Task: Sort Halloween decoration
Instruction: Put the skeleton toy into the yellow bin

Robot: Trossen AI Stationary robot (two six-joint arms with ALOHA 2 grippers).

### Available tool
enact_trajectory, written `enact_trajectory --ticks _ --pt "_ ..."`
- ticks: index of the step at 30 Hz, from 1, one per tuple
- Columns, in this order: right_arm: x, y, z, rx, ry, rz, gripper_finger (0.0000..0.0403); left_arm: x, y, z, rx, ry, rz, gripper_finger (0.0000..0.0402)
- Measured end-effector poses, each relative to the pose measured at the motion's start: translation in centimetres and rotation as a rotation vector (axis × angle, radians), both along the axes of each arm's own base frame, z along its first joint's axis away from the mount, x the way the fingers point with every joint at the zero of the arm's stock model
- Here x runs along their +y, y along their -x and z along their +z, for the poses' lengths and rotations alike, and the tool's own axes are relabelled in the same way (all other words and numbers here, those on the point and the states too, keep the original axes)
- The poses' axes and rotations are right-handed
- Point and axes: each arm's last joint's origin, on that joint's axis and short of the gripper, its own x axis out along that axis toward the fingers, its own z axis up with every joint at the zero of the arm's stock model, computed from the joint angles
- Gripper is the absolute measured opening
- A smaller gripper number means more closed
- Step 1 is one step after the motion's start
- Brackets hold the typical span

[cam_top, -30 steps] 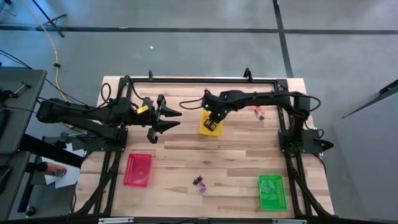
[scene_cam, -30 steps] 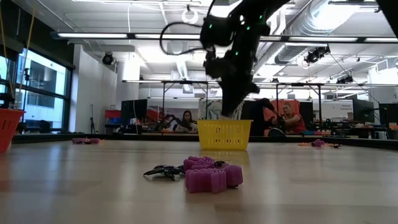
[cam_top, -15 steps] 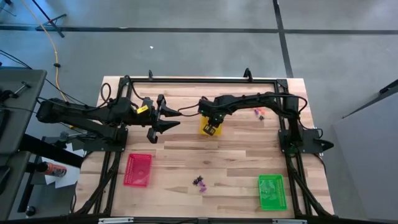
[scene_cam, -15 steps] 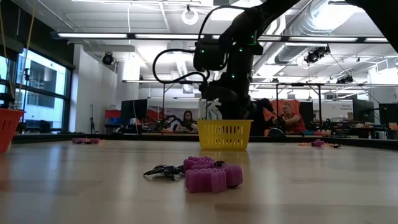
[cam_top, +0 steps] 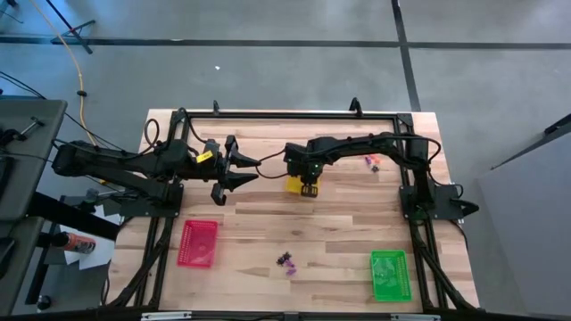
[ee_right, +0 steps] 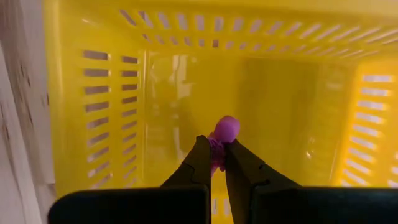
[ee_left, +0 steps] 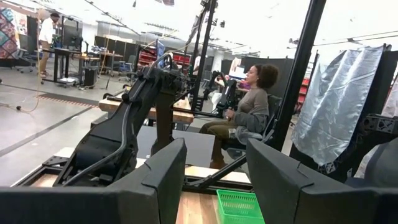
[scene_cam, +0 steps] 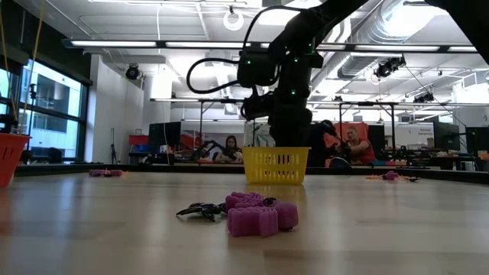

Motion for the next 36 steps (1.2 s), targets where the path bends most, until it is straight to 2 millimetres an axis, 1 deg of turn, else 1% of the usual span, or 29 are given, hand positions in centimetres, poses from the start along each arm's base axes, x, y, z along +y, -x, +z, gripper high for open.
enact_trajectory --ticks 3,8,15,18,25,29,32,36 --pt "0.0 -0.1 -0.2 -0.001 0.001 0.005 0.0008 0.0 0.0 0.0 0.0 0.0 0.0 0.016" --pt "-0.1 -0.3 -1.3 0.023 -0.007 -0.003 0.0008 0.0 0.0 0.0 0.0 0.0 0.0 0.016" --pt "-0.1 -0.6 -1.4 0.001 -0.006 -0.021 0.0014 0.0 0.0 0.0 0.0 0.0 0.0 0.016" --pt "-0.1 -0.6 -1.4 0.001 -0.006 -0.019 0.0036 0.0 0.0 0.0 0.0 0.0 0.0 0.016" --pt "-0.1 -0.6 -1.4 -0.004 -0.004 -0.018 0.0138 0.0 0.0 0.0 0.0 0.0 0.0 0.016" --pt "-0.1 -0.7 -0.6 -0.022 0.0 -0.018 0.0185 0.0 0.0 0.0 0.0 0.0 0.0 0.016" --pt "-0.2 -1.0 0.4 -0.039 0.004 -0.016 0.0201 0.0 0.0 0.0 -0.002 0.0 0.0 0.016" --pt "-0.4 -1.5 2.4 -0.046 0.016 0.027 0.0203 0.0 0.0 0.1 -0.008 0.001 0.0 0.016"
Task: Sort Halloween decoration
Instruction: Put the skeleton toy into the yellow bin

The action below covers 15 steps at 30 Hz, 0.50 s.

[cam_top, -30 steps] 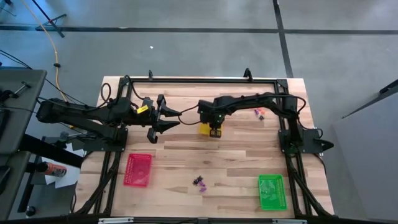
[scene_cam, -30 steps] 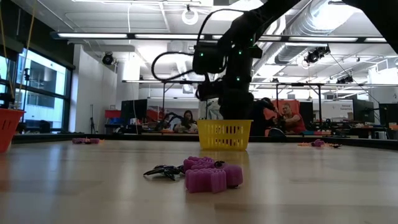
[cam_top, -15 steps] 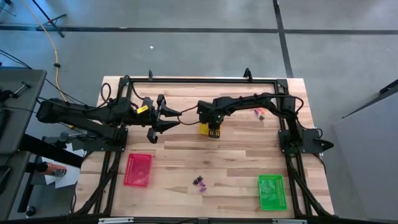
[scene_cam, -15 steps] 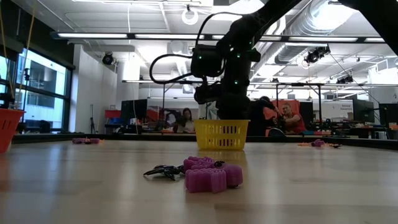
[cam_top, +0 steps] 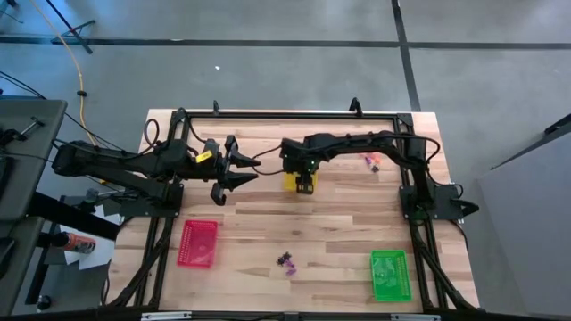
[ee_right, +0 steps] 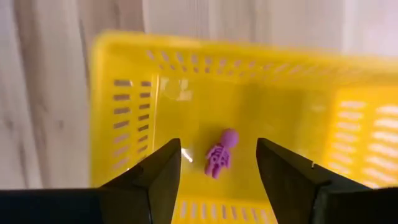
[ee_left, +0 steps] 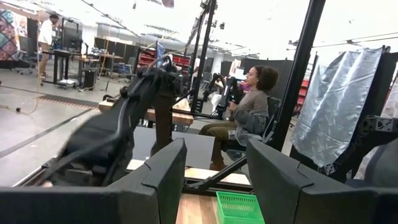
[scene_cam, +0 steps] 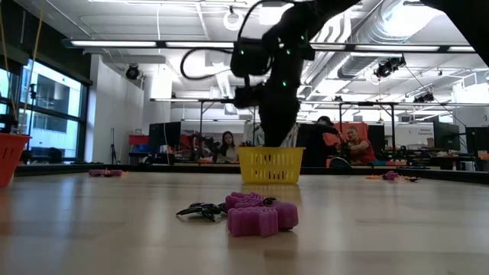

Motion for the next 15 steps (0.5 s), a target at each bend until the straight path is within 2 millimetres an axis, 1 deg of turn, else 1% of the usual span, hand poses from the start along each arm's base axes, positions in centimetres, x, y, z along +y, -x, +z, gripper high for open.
enact_trajectory --ticks 5,9,12,15 --pt "0.0 -0.1 3.4 0.025 -0.019 0.021 0.0203 0.0 0.0 0.1 -0.006 0.0 0.0 0.016" --pt "0.4 1.1 6.5 -0.029 -0.061 0.009 0.0203 0.0 0.0 0.1 -0.006 0.0 0.0 0.016" --pt "1.1 3.4 8.5 -0.09 -0.058 -0.018 0.0204 0.0 0.0 0.1 -0.007 0.0 0.0 0.016" --pt "1.8 6.6 10.2 -0.191 -0.064 -0.092 0.0204 0.0 0.0 0.1 -0.007 0.0 0.0 0.016"
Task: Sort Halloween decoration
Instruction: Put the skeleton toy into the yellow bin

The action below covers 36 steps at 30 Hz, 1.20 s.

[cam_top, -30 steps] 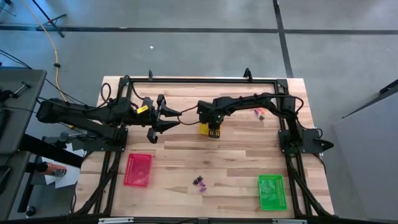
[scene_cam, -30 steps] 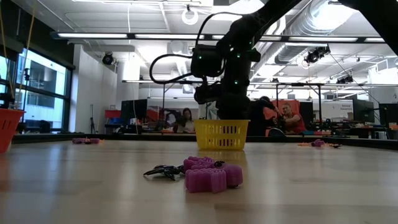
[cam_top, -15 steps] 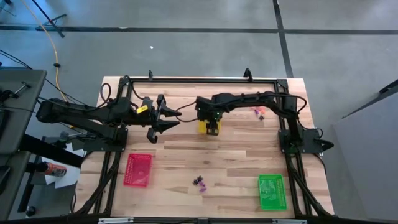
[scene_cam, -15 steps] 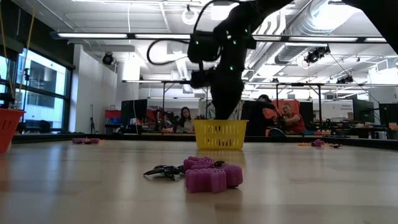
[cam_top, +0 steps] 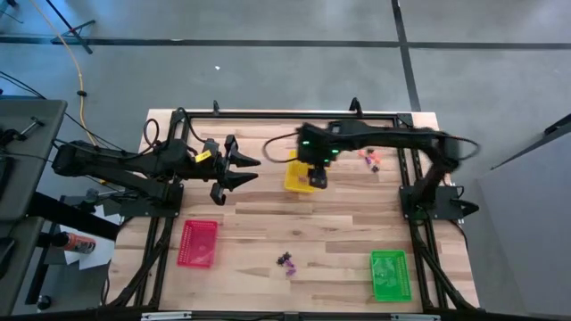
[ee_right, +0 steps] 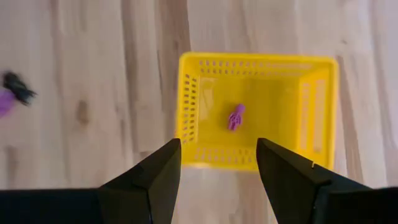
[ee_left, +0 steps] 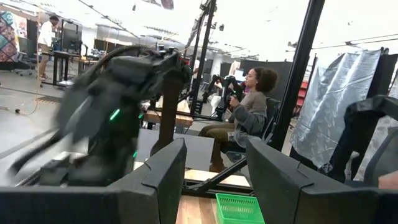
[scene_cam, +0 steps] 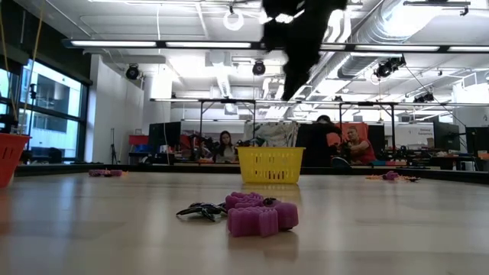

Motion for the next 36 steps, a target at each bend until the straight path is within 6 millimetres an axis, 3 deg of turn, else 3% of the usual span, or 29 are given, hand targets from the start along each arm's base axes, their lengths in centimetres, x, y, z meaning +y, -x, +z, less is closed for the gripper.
enact_trajectory --ticks 4,7,11,15,20,36 --pt "1.6 4.6 1.7 -0.209 -0.024 -0.126 0.0204 0.0 0.0 0.0 0.0 -0.024 0.004 0.016" --pt "3.3 7.0 3.1 -0.469 -0.052 -0.172 0.0204 0.0 0.0 0.0 -0.002 -0.043 0.008 0.016" --pt "5.8 8.8 5.4 -0.886 -0.075 -0.16 0.0204 0.1 0.0 0.0 -0.001 -0.051 0.015 0.016" --pt "7.9 9.3 6.4 -1.132 -0.001 -0.055 0.0204 0.4 -0.1 -0.4 0.035 -0.054 0.027 0.016" --pt "9.5 9.2 6.3 -1.137 0.119 0.094 0.0204 0.7 -0.2 -0.9 0.087 -0.033 0.045 0.016" --pt "9.4 9.2 6.4 -1.147 0.102 0.038 0.0204 0.8 -0.2 -0.9 0.091 -0.019 0.058 0.016"
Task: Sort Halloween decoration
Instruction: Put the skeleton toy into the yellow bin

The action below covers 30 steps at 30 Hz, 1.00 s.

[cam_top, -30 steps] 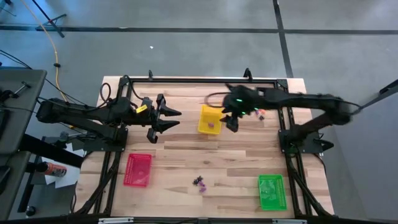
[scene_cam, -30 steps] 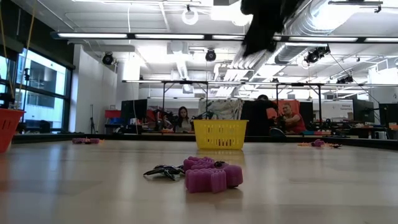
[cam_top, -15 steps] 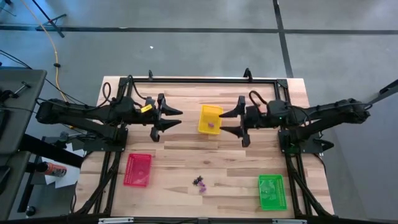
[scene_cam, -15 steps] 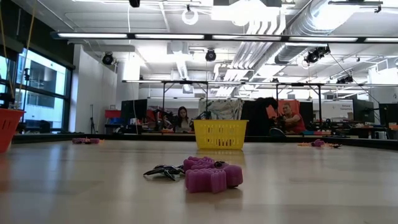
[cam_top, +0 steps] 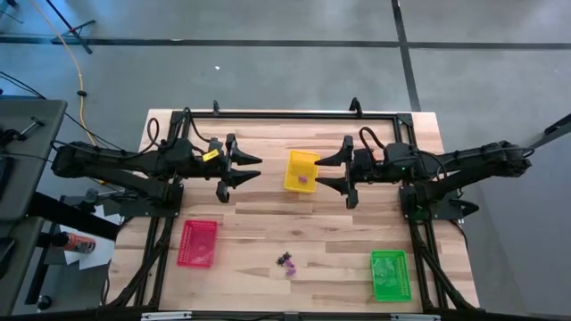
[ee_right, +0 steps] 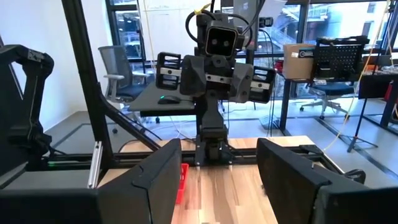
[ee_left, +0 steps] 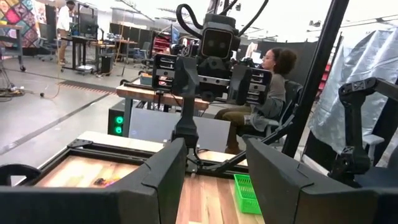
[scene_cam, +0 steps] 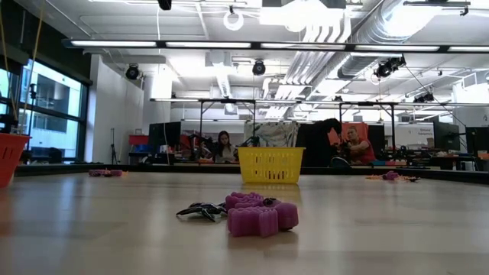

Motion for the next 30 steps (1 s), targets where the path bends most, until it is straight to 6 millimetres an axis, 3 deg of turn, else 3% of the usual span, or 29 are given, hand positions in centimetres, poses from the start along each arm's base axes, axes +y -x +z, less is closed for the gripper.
enact_trajectory --ticks 5,8,12,18,25,30 --pt "0.0 0.0 0.0 -0.001 0.0 0.0 0.0204 0.0 0.0 -0.1 0.013 0.013 0.003 0.016" --pt "0.0 0.0 0.0 -0.001 -0.025 0.001 0.0204 0.4 -0.1 -0.4 0.064 0.135 0.078 0.016" --pt "-0.1 0.0 0.0 -0.001 -0.027 -0.006 0.0204 2.5 0.1 -0.8 0.39 0.182 0.245 0.016" --pt "-0.3 0.0 0.1 -0.003 -0.029 -0.088 0.0204 7.8 1.2 -0.9 0.942 0.174 0.498 0.016" --pt "-0.3 0.0 0.0 0.0 -0.074 -0.1 0.0204 12.3 1.7 -6.0 1.484 0.164 0.442 0.016" --pt "-0.4 0.0 -0.2 0.015 -0.115 -0.116 0.0204 14.4 0.5 -9.9 1.694 0.154 0.343 0.016"
